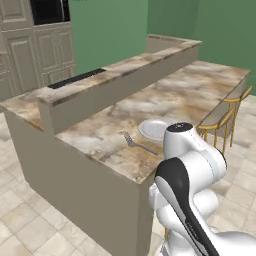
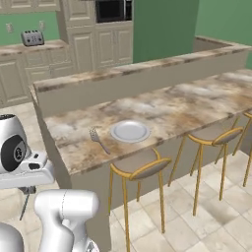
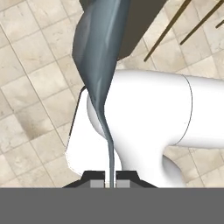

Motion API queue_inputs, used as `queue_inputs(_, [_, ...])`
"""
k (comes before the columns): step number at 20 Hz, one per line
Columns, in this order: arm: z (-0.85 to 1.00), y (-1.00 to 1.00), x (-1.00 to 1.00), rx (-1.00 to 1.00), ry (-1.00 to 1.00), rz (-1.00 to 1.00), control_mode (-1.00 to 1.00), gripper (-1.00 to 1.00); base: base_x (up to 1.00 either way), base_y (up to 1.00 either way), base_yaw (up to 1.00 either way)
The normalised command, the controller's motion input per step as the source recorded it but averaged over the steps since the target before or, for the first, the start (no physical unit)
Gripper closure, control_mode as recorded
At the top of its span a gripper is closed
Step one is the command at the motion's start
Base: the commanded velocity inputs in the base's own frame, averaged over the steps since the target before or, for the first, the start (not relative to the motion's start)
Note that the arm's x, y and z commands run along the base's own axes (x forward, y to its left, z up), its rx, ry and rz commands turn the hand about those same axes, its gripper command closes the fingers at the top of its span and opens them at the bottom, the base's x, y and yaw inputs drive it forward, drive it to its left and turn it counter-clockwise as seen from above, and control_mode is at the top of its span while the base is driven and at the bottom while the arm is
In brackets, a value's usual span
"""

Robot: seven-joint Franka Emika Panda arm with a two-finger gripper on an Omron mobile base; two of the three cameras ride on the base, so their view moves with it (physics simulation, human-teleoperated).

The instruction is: Take the fork and place it on the left side of the plate. Then take the spoon and place it on the right side of the plate. Make sure they're directly next to the plate.

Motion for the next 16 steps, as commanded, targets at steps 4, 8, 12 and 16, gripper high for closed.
queue_inputs(4, [0.00, 0.00, 0.00, 0.00, 0.00, 0.00, 1.00, 1.00, 0.52, -1.00, 0.20])
queue_inputs(8, [0.00, 0.00, 0.00, 0.00, 0.00, 0.00, 1.00, 1.00, 0.67, -1.00, 0.22])
queue_inputs(12, [0.00, 0.00, 0.00, 0.00, 0.00, 0.00, 1.00, 1.00, 0.66, -1.00, 0.23])
queue_inputs(16, [0.00, 0.00, 0.00, 0.00, 0.00, 0.00, 1.00, 1.00, 0.32, -1.00, 0.24])
